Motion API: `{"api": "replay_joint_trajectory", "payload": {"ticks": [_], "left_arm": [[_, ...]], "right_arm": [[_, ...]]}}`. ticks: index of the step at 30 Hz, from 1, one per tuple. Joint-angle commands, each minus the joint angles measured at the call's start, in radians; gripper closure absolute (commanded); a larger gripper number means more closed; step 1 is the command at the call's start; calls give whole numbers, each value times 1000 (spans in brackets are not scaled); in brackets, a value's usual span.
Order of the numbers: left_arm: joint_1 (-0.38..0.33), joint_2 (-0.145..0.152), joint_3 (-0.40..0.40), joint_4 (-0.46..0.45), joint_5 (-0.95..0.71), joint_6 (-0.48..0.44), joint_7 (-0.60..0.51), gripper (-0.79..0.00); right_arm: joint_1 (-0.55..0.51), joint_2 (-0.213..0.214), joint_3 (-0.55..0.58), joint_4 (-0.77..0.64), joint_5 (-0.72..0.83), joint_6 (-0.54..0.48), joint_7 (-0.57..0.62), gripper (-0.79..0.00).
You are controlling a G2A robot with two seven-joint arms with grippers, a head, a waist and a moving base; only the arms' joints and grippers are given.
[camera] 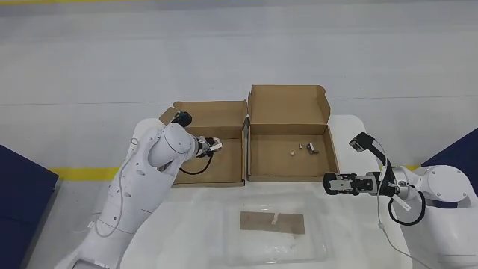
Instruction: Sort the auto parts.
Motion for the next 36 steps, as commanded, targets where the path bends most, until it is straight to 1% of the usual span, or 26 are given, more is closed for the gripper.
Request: {"api": "replay_joint_trajectory", "payload": {"ticks": [1, 4, 5, 7, 9, 11, 15, 20, 25, 28, 31, 32, 36], "left_arm": [[0, 0, 0, 0, 0, 0, 0, 0], [13, -2, 2, -1, -6, 0, 22, 0], [8, -3, 10, 2, -4, 5, 13, 0], [-13, -7, 18, 42, -5, 47, 5, 0], [-49, -16, 25, 105, -35, 78, -18, 0], [-84, -26, 43, 174, -51, 83, -19, 0], [-144, -53, 81, 316, -102, 80, -3, 0], [-216, -95, 136, 494, -159, 42, 19, 0], [-267, -140, 184, 636, -213, 29, 41, 0], [-295, -168, 210, 713, -238, 36, 44, 0], [-321, -196, 226, 785, -272, 62, 51, 0], [-329, -205, 231, 800, -278, 58, 66, 0], [-329, -205, 231, 800, -278, 58, 66, 0]], "right_arm": [[0, 0, 0, 0, 0, 0, 0, -785], [0, 0, 0, 0, 0, 0, 0, -785], [0, 0, 0, 0, 0, 0, 0, -785], [0, 0, 0, 0, 0, 0, 0, -785], [0, 0, 0, 0, 0, 0, 0, -785], [0, 0, 0, 0, 0, 0, 0, -785], [0, 0, 0, 0, 0, 0, 0, -785], [0, 0, 0, 0, 0, 0, 0, -785], [0, 0, 0, 0, 0, 0, 0, -785], [0, 0, 0, 0, 0, 0, 0, -785], [0, 0, 0, 0, 0, 0, 0, -785], [0, 0, 0, 0, 0, 0, 0, -785], [0, 0, 0, 0, 0, 0, 0, -785]]}}
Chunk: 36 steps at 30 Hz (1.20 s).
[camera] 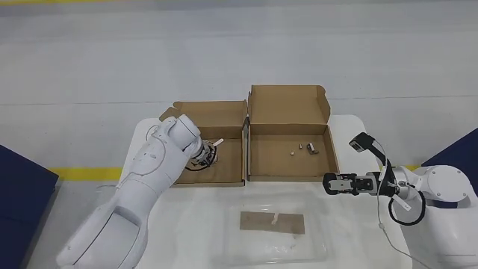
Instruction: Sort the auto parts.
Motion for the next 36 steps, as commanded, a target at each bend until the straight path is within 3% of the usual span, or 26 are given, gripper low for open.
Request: {"api": "replay_joint_trajectory", "payload": {"ticks": [1, 14, 32, 36], "left_arm": [[1, 0, 0, -1, 1, 0, -1, 0], [19, -23, 18, -16, 7, 77, 71, 0], [-15, -75, 43, 117, -22, 48, 81, 0], [-25, -85, 45, 144, -25, 35, 81, -219]], "right_arm": [[0, 0, 0, 0, 0, 0, 0, -785], [0, 0, 0, 0, 0, 0, 0, -785], [0, 0, 0, 0, 0, 0, 0, -785], [0, 0, 0, 0, 0, 0, 0, -785]]}}
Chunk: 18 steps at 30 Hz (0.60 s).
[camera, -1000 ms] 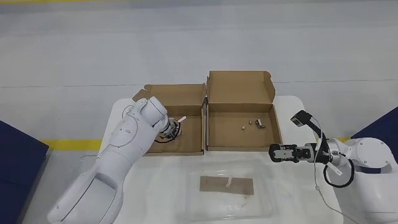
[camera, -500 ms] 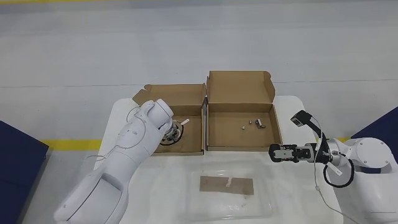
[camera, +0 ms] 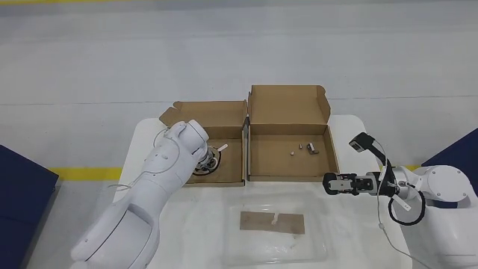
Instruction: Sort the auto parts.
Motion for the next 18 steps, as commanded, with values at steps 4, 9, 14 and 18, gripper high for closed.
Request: {"api": "replay_joint_trajectory", "payload": {"ticks": [4, 9, 14, 18], "left_arm": [[-9, -11, 1, 25, -5, -8, 4, -366], [-19, -16, -3, 43, -9, -22, 0, -625], [-34, -10, -7, 13, 8, -34, -10, -785], [-39, 11, -23, -36, 22, -30, -35, -785]], "right_arm": [[0, 0, 0, 0, 0, 0, 0, -785], [0, 0, 0, 0, 0, 0, 0, -785], [0, 0, 0, 0, 0, 0, 0, -785], [0, 0, 0, 0, 0, 0, 0, -785]]}}
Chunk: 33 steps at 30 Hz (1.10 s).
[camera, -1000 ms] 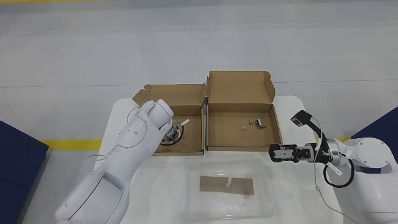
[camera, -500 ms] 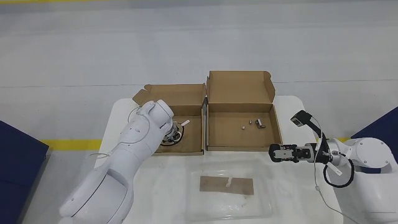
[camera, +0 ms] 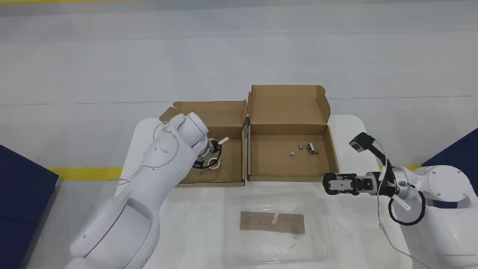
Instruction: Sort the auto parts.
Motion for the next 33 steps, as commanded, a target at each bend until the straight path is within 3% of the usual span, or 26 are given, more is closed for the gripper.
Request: {"api": "replay_joint_trajectory", "payload": {"ticks": [1, 4, 21, 24, 29, 33], "left_arm": [[3, 14, -12, -35, 6, 4, -20, -785], [17, 40, -27, -118, 28, 20, -54, -785], [17, 40, -27, -118, 28, 20, -54, -785], [35, 46, -68, -141, -32, -29, -41, -785], [104, 86, -173, -276, -128, -146, -59, -785], [234, 138, -276, -507, -170, -194, -117, -785]], "right_arm": [[0, 0, 0, 0, 0, 0, 0, -785], [0, 0, 0, 0, 0, 0, 0, -785], [0, 0, 0, 0, 0, 0, 0, -785], [0, 0, 0, 0, 0, 0, 0, -785], [0, 0, 0, 0, 0, 0, 0, -785], [0, 0, 0, 0, 0, 0, 0, -785]]}}
